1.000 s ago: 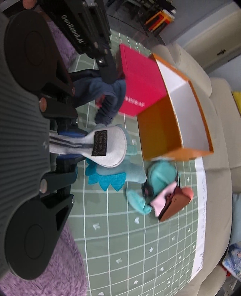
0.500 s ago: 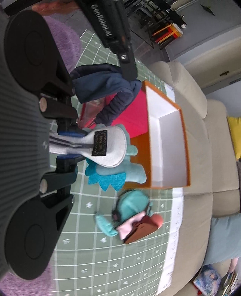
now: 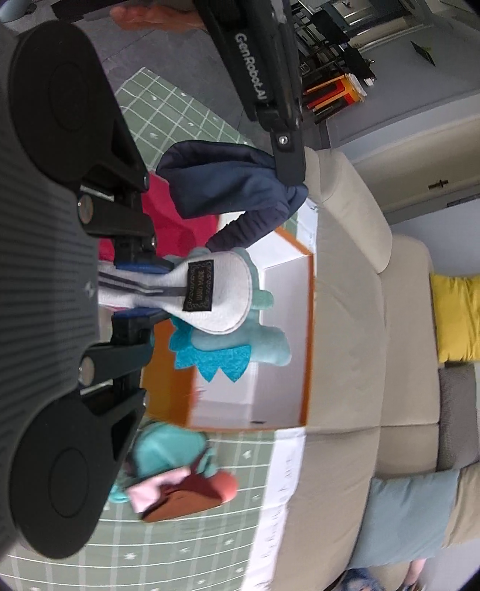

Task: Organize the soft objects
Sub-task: 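Carry the navy bag and white plush with both tools over the orange box, then open both tools to drop the navy bag and white plush into the box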

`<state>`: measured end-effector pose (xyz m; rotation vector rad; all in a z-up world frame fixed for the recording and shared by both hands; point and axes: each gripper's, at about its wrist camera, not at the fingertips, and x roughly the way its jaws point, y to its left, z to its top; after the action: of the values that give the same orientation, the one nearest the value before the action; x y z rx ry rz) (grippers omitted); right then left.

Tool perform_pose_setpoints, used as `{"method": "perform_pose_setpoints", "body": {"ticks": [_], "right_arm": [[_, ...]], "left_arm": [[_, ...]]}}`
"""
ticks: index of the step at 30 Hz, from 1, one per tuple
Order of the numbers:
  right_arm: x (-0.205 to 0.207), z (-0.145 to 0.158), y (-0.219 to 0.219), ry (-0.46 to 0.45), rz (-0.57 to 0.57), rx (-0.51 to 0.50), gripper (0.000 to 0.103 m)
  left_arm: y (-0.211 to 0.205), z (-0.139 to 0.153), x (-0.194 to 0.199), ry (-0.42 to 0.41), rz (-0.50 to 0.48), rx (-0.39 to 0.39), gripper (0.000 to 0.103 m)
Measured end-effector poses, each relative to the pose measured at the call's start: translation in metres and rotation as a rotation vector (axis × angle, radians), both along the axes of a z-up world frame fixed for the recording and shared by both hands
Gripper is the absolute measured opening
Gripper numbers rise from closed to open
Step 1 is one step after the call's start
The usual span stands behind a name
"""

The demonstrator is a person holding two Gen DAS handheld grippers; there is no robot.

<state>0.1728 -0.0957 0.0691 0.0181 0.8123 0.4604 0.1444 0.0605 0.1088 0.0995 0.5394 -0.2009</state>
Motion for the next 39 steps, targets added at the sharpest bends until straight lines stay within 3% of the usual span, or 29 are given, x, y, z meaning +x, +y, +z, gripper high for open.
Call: {"method": "perform_pose_setpoints", "body": {"ticks": [8, 12, 14, 18, 23, 29, 32, 34, 36, 39], "right_arm": [[0.053, 0.005, 0.026, -0.045, 0.028, -0.054, 0.017], [0.089, 0.0, 0.036, -0.036, 0.027, -0.084, 0.017], [0.105, -0.005, 0.039, -0.021, 0.023, -0.092, 0.017], [0.141, -0.027, 0.042, 0.052, 0.008, -0.096, 0.017], [0.184, -0.063, 0.052, 0.146, 0.025, -0.171, 0.016], [0.211, -0.1, 0.065, 0.182, 0.03, -0.266, 0.014], [0.214, -0.105, 0.069, 0.169, 0.027, -0.283, 0.018], [0.208, -0.104, 0.068, 0.155, 0.02, -0.276, 0.021], [0.203, -0.1, 0.064, 0.143, 0.014, -0.268, 0.031], [0.189, -0.087, 0.057, 0.101, 0.004, -0.245, 0.032]], "left_arm": [[0.007, -0.001, 0.054, -0.017, -0.018, 0.047, 0.001], [0.009, -0.017, 0.089, 0.025, -0.026, 0.044, 0.001], [0.015, -0.031, 0.108, 0.075, -0.029, 0.0, 0.001], [0.02, -0.063, 0.141, 0.166, -0.02, -0.031, 0.001], [0.023, -0.1, 0.177, 0.272, -0.01, -0.062, 0.001], [0.024, -0.119, 0.187, 0.331, 0.002, -0.068, 0.001], [0.026, -0.121, 0.181, 0.334, 0.0, -0.047, 0.014], [0.026, -0.118, 0.177, 0.334, 0.003, -0.045, 0.031], [0.027, -0.112, 0.173, 0.331, 0.015, -0.058, 0.037], [0.027, -0.097, 0.162, 0.304, 0.028, -0.08, 0.045]]}}
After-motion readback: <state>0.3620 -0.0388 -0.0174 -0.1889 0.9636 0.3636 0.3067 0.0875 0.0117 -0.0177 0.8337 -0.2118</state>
